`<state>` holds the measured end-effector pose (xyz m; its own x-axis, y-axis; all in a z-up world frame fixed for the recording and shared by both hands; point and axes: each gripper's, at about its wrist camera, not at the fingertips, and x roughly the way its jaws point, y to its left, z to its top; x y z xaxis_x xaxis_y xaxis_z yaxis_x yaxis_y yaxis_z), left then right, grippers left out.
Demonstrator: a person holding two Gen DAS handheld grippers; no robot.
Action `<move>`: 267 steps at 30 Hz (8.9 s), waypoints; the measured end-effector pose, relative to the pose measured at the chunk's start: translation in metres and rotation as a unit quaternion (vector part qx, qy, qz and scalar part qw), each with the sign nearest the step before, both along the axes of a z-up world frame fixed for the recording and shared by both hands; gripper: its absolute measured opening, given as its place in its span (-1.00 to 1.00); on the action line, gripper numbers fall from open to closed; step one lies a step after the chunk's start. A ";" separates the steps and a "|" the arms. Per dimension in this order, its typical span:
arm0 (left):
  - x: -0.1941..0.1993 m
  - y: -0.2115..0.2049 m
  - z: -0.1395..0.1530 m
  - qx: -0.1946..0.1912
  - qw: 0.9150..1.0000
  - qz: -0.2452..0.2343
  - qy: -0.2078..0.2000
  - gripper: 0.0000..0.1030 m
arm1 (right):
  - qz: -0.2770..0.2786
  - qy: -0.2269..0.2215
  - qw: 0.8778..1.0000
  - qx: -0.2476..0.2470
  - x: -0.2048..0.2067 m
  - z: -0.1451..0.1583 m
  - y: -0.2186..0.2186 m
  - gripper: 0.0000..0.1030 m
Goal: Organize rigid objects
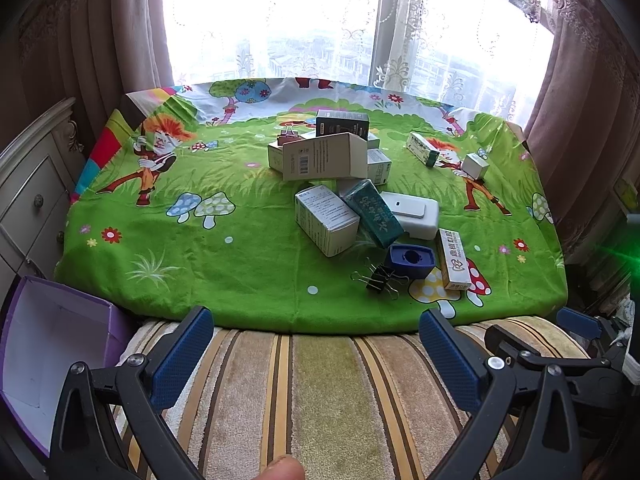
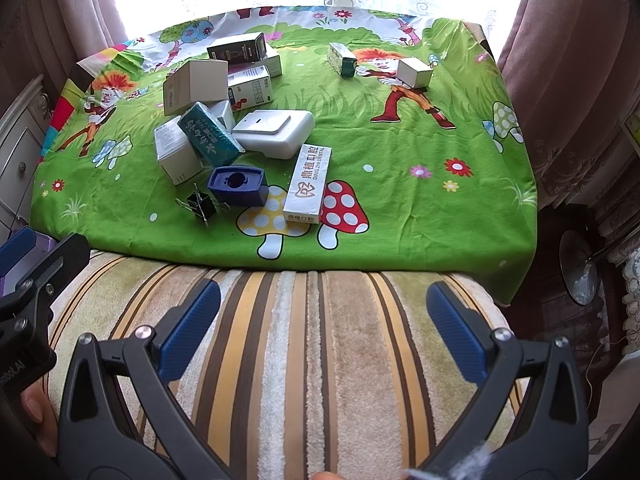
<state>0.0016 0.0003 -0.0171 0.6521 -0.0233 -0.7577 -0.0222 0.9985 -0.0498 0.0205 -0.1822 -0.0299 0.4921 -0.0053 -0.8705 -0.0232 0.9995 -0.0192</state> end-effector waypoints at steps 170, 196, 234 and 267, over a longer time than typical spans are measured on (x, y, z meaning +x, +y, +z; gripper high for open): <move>0.156 0.126 -0.007 -0.366 0.925 0.040 0.096 0.65 | 0.207 -0.020 0.977 0.040 0.160 0.041 0.040 0.66; 0.259 0.116 -0.130 -0.603 0.758 0.143 0.204 0.52 | 0.399 -0.016 0.915 -0.059 0.331 -0.012 0.124 0.66; 0.135 0.132 0.012 -0.235 0.969 0.077 0.023 0.01 | 0.232 -0.030 0.970 0.073 0.161 0.036 0.106 -0.17; -0.045 0.298 0.024 -0.042 0.956 0.290 0.005 0.01 | 0.407 0.051 0.904 0.120 0.009 0.020 0.303 -0.17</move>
